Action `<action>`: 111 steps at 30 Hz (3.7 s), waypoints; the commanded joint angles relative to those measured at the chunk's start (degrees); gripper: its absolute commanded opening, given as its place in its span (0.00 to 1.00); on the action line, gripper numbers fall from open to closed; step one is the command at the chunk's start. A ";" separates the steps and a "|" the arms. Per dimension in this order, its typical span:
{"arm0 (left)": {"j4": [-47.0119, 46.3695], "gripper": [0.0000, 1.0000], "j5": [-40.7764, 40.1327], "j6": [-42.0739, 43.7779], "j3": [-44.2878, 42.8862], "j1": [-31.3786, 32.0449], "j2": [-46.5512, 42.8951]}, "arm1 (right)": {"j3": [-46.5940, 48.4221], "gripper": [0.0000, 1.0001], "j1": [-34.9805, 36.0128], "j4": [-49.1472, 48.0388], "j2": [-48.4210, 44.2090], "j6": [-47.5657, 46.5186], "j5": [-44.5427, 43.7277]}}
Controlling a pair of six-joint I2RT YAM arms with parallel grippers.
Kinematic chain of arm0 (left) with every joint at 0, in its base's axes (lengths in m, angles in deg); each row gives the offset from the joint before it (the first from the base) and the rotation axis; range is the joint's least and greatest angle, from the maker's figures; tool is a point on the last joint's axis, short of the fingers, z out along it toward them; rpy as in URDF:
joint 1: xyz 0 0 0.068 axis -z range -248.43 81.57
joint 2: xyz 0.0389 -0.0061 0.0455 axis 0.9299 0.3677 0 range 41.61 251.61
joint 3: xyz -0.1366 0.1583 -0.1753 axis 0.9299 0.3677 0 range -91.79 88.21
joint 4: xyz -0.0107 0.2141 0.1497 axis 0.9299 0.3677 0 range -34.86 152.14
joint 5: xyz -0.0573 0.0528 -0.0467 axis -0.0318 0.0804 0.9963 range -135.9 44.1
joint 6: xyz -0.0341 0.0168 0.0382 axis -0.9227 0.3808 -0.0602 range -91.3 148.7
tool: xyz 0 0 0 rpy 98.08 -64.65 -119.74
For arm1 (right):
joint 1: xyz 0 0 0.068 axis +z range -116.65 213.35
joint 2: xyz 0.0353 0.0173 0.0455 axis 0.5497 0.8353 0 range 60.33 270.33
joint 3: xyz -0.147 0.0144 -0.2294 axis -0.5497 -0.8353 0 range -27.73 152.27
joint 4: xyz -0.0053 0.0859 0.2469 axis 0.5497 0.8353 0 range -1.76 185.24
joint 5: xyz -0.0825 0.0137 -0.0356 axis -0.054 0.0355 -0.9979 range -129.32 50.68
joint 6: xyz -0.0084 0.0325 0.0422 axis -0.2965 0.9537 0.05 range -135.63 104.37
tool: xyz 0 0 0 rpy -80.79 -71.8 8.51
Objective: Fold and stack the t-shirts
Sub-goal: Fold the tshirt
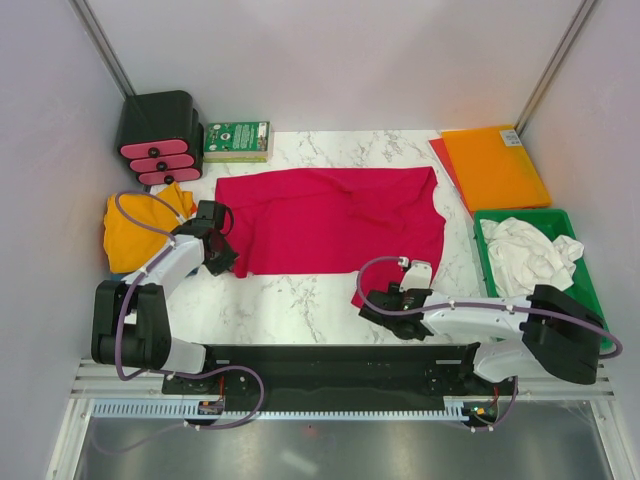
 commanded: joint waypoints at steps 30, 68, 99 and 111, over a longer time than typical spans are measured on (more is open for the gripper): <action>-0.12 0.02 0.84 0.26 0.44 0.42 -1.49 | -1.75 0.00 -2.65 -2.42 2.08 1.40 17.24; 12.37 0.02 -8.22 2.89 -12.29 11.67 -18.81 | 27.96 0.00 8.08 35.83 -18.57 11.78 -26.45; 12.10 0.02 -9.62 3.24 -2.54 2.02 -15.21 | 13.11 0.00 2.91 26.96 -18.92 9.24 -19.17; 11.13 0.02 -9.18 2.72 -1.66 -0.11 -13.98 | 9.16 0.00 -9.06 17.47 -23.85 -6.06 -14.59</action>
